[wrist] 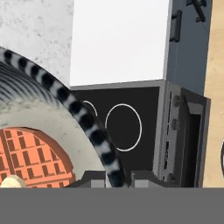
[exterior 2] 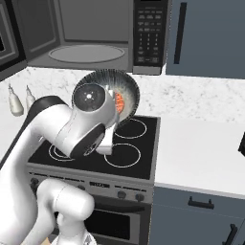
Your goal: Open the microwave, place the bowl with waffle inside the microwave, then close the microwave door and turn it on.
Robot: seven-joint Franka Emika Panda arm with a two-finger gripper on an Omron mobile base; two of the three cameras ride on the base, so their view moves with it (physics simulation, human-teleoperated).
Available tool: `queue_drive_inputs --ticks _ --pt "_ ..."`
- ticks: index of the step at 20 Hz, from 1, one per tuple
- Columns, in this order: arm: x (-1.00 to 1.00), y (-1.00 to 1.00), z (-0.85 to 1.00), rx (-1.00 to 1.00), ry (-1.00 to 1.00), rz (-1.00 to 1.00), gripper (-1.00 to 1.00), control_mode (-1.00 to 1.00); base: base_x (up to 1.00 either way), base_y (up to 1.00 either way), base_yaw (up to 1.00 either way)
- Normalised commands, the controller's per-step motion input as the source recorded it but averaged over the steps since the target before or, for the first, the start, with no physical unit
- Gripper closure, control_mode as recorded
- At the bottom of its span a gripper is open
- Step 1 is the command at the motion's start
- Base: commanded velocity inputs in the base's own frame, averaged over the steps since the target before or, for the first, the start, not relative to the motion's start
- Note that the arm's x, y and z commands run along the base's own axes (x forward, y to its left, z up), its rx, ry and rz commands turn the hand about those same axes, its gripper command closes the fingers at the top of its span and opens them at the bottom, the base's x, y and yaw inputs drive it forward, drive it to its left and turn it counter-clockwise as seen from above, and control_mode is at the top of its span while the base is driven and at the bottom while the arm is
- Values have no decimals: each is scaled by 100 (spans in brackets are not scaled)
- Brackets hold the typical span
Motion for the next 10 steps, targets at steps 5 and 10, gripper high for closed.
queue_drive_inputs --ticks 5,10 --pt "0 76 92 0 -6 0 100 -100 0 0 0" --pt "24 71 69 0 0 0 100 -100 0 0 0"
